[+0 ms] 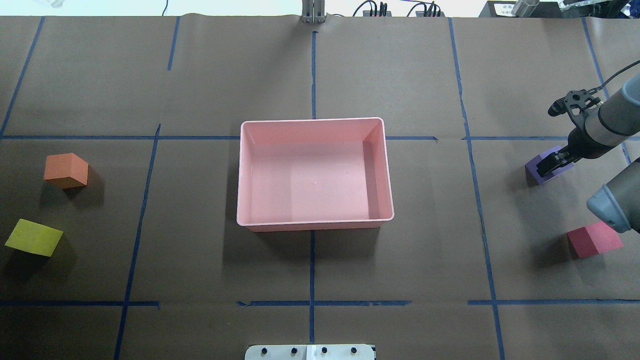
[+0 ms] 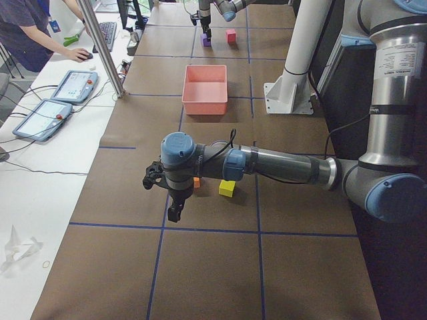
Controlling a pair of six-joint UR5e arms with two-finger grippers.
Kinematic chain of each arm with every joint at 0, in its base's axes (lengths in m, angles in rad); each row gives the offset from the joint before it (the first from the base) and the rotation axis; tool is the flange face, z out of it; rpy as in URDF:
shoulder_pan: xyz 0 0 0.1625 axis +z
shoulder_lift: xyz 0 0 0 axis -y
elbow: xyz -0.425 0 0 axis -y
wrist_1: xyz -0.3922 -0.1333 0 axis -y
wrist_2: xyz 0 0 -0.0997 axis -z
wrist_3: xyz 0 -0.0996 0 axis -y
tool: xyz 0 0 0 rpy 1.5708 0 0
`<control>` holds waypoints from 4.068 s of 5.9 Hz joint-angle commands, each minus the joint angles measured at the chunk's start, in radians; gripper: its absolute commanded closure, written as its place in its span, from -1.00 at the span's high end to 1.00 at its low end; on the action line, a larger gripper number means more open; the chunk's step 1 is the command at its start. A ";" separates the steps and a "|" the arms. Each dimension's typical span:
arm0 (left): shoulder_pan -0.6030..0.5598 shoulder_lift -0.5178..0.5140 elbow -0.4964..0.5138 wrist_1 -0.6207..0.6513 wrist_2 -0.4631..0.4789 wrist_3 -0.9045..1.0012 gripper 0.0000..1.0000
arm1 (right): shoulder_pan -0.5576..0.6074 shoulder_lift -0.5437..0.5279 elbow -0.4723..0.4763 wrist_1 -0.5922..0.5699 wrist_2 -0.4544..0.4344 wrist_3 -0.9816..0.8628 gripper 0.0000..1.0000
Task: Place blocks into pink bin with both arms
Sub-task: 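Lower the right gripper onto the purple cube and grasp it, then carry the purple cube with the right gripper into the pink bin and release, then raise the right gripper away from the bin while the left gripper grasps the orange cube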
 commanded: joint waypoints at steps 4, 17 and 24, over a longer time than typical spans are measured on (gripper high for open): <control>0.000 0.000 -0.004 0.001 -0.001 -0.002 1.00 | 0.010 0.054 0.105 -0.054 0.015 0.030 -0.59; 0.443 -0.006 0.141 -0.634 0.113 -0.979 1.00 | -0.196 0.702 0.117 -0.570 -0.085 0.735 1.00; 0.609 -0.071 0.186 -0.652 0.115 -1.164 1.00 | 0.003 0.585 0.137 -0.590 -0.005 0.388 1.00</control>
